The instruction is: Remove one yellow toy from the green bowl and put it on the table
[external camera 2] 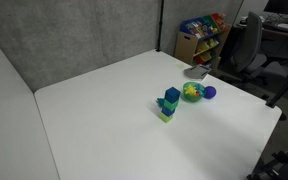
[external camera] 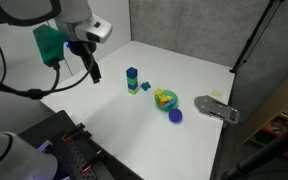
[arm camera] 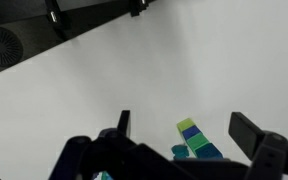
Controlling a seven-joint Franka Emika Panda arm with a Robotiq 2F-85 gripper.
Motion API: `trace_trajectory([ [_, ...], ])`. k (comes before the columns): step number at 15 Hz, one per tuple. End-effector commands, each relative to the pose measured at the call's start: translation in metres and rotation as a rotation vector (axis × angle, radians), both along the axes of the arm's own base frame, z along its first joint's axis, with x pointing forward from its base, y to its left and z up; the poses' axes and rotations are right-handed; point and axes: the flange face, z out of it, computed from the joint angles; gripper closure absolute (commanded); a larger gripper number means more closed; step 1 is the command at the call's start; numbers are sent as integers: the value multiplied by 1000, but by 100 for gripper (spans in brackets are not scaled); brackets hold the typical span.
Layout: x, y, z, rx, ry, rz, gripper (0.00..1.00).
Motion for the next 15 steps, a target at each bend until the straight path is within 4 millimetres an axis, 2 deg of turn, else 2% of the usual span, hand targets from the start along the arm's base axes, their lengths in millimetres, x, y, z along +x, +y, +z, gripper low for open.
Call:
trace_trajectory([
  [1, 34, -8, 4, -21, 9, 8, 0],
  [8, 93, -16, -3, -60, -20, 45, 0],
  [11, 119, -18, -21, -68, -30, 75, 0],
  [15, 155, -21, -57, -88, -30, 125, 0],
])
